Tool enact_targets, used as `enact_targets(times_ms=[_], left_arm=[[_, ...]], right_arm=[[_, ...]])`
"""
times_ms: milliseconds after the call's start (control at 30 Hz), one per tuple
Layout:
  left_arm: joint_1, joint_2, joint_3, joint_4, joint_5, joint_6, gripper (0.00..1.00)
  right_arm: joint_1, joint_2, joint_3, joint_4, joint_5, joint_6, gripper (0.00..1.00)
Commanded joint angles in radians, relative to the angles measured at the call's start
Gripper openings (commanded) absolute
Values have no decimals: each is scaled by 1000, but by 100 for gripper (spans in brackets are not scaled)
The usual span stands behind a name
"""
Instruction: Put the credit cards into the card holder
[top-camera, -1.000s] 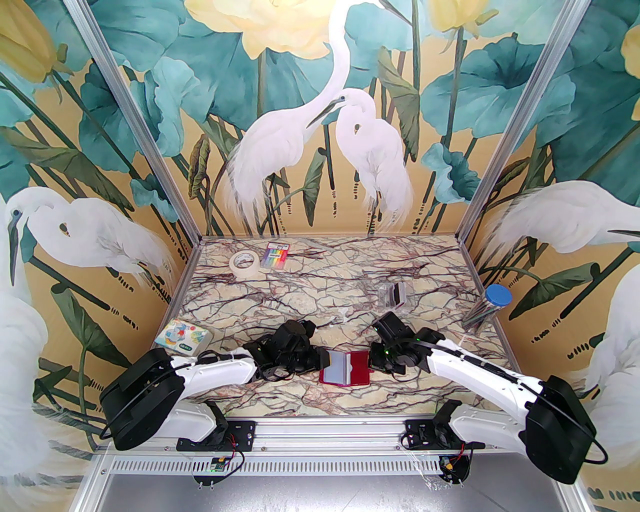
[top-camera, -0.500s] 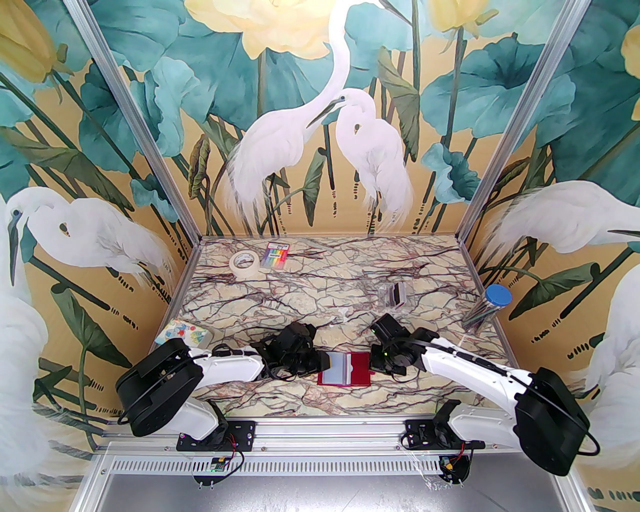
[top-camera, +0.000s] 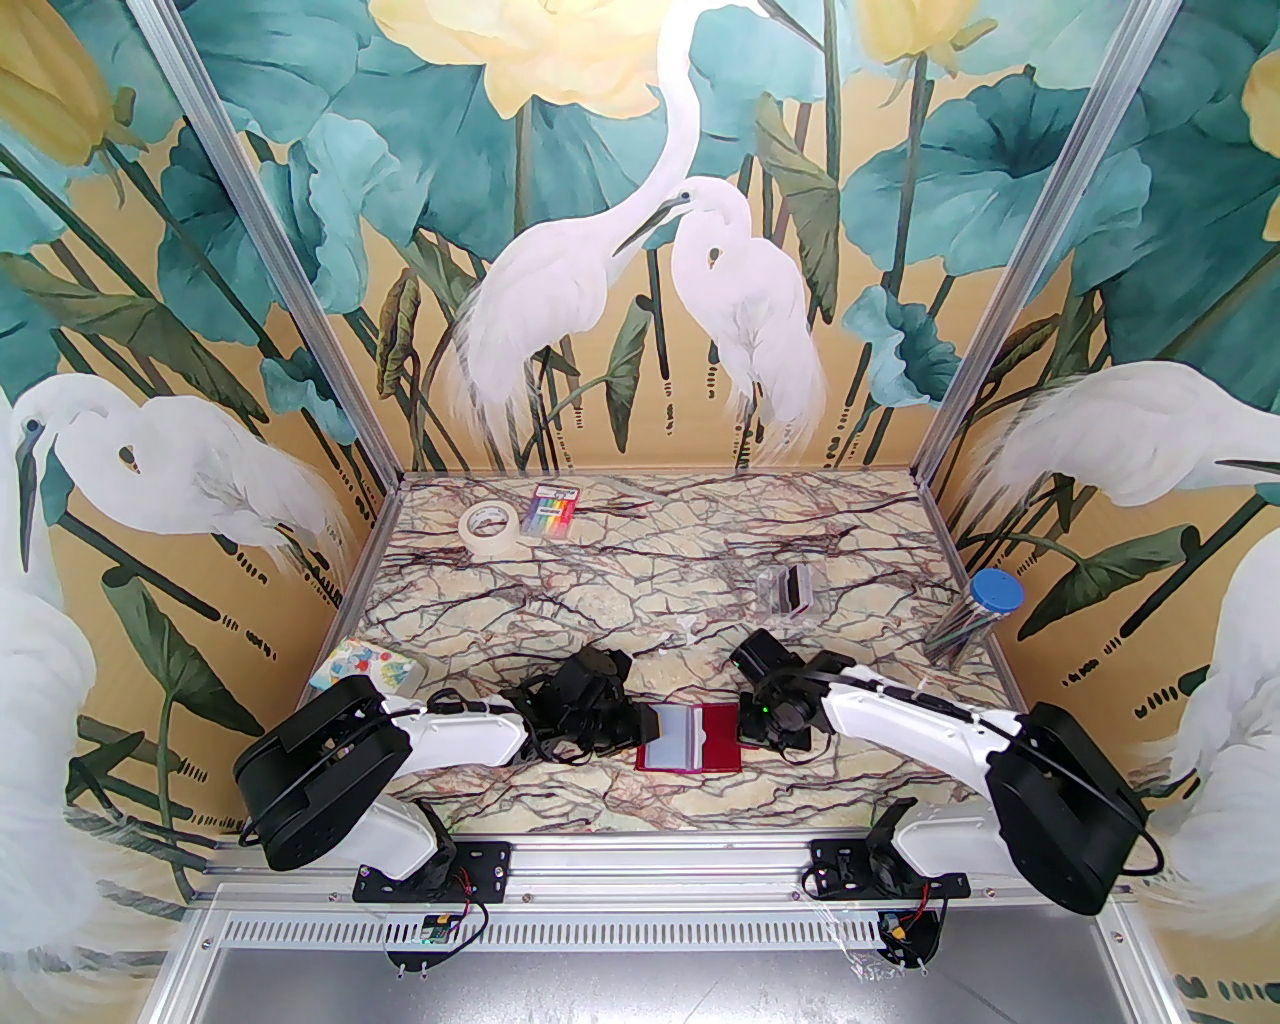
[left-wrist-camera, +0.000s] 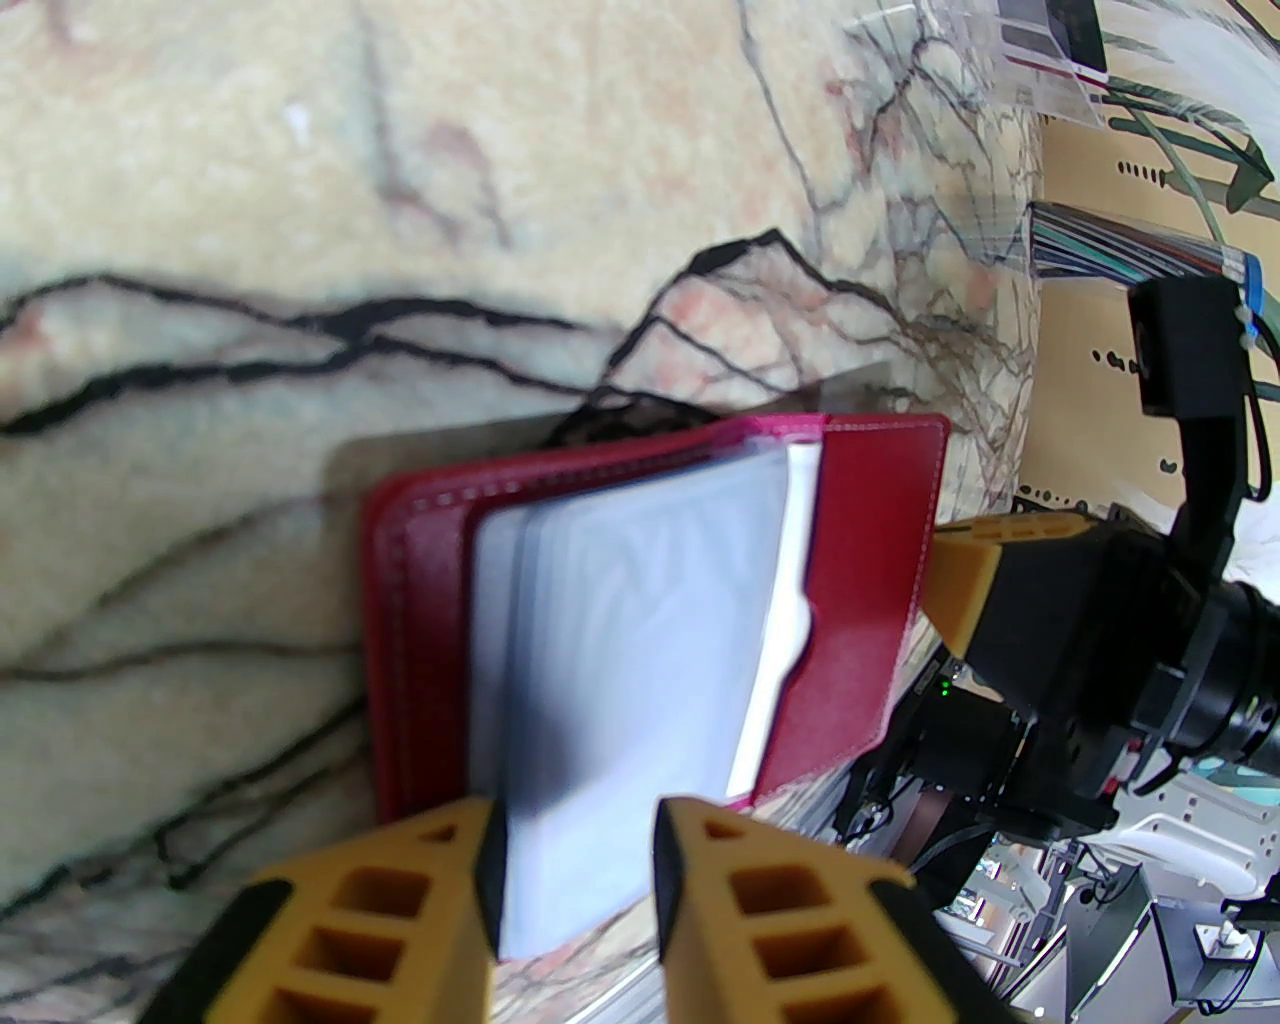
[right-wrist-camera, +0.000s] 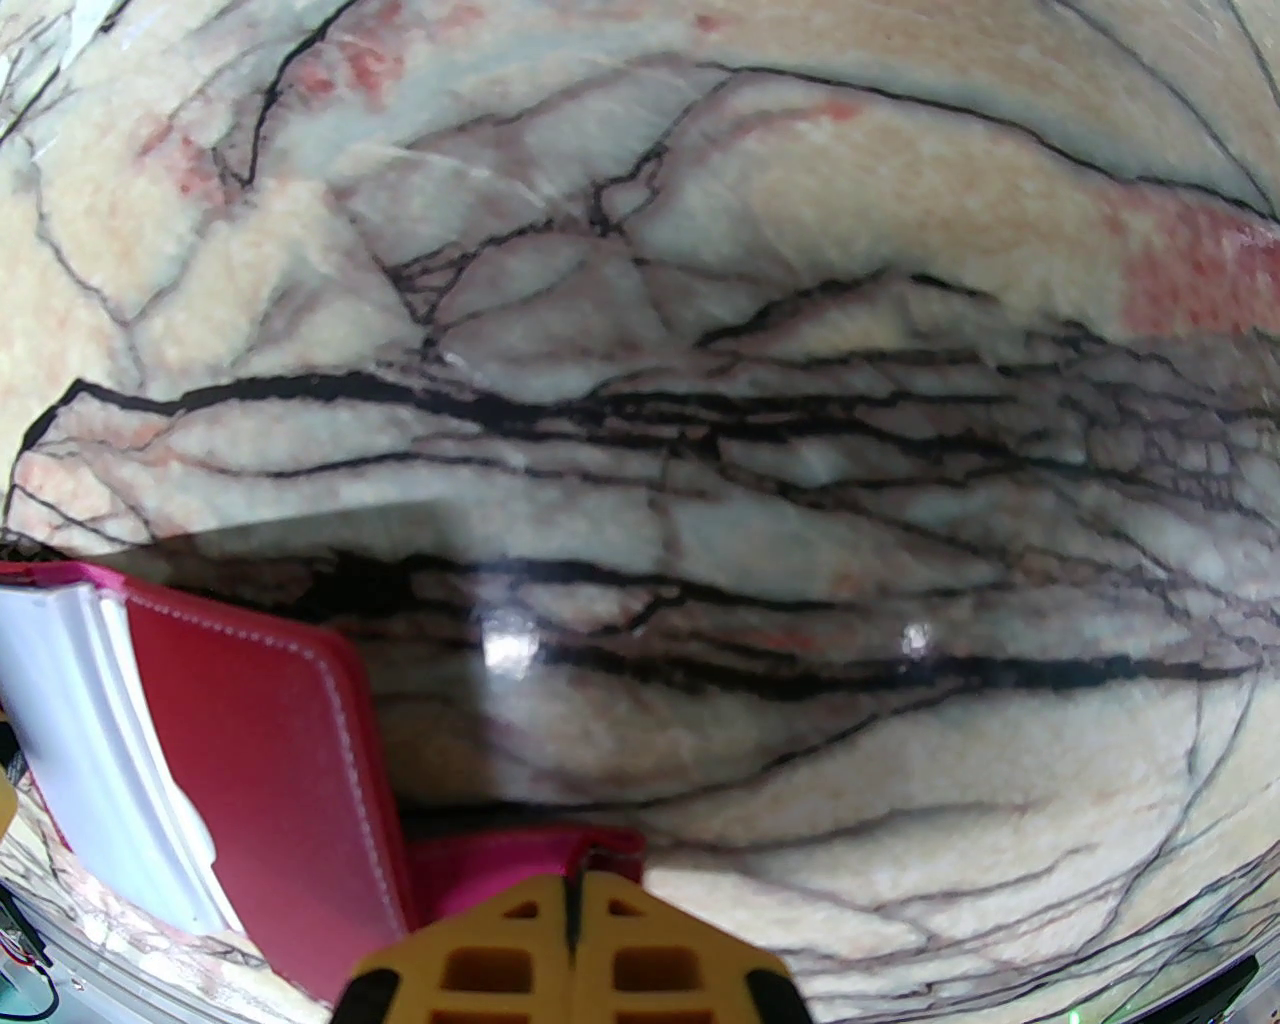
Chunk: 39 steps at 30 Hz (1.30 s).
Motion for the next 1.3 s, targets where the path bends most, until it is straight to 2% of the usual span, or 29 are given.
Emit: enact_targets(times_ms=[0, 200, 333, 400, 533, 700, 933, 1267], left_arm=[[-10, 14, -23, -3, -13, -14, 31], [-11, 12, -27, 7, -10, -15, 31], [-12, 4, -27, 13, -10, -10, 31], [-12, 6, -28, 16, -10, -11, 31], [-12, 13, -30, 22, -10, -14, 31], [-12, 12, -30, 23, -11, -14, 31], [-12, 5, -40, 28, -17, -18, 31], [-12, 7, -42, 31, -17, -18, 30]], right_arm=[[-5, 24, 14, -13, 41, -24, 9], [-3, -62, 95, -95, 76, -51, 37], [-4, -124, 172, -176, 109, -62, 43], [-2, -136, 217, -201, 98, -64, 43], [4, -156, 254, -156, -6, -47, 41], [46, -90, 268, -64, -122, -28, 36], [68, 36, 183, 8, -142, -12, 27], [68, 144, 92, 63, -115, -11, 24]])
